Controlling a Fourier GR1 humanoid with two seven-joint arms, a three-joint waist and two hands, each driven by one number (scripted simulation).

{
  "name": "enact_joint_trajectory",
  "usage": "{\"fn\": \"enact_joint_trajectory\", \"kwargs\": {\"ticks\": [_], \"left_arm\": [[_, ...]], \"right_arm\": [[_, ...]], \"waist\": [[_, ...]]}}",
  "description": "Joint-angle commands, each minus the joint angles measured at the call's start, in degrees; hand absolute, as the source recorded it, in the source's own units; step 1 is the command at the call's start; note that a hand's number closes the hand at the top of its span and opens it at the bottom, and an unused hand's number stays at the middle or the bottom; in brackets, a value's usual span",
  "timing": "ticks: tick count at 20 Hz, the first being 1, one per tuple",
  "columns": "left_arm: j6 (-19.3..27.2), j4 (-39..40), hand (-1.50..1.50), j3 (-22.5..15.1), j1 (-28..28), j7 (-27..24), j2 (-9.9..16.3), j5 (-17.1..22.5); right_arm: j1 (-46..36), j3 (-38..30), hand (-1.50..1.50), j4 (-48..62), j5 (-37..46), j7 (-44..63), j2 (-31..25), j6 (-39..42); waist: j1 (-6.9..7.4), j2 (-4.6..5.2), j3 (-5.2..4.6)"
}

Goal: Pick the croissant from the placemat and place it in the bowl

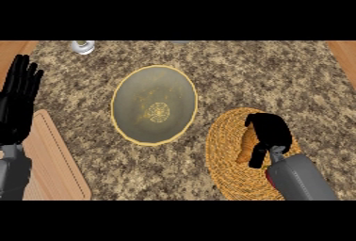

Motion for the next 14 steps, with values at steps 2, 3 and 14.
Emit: {"fn": "enact_joint_trajectory", "kwargs": {"ticks": [2,3,14], "left_arm": [[0.0,3.1,0.0,0.0,-1.4,-2.3,-1.1,-1.7],[0.7,1.3,0.0,-1.3,-0.7,-1.5,-2.2,-2.4],[-0.5,-1.0,0.0,-0.9,0.0,0.3,-1.8,-0.7]], "right_arm": [[-1.2,-0.6,1.5,-1.2,3.0,-0.8,1.2,1.5],[0.2,0.9,1.5,-0.3,5.1,0.2,2.8,-1.0],[-7.0,-15.6,1.5,24.4,-7.0,-49.0,-25.4,-6.9]], "waist": [[-0.13,0.27,0.2],[-0.09,0.26,0.21],[0.84,0.56,0.3]]}}
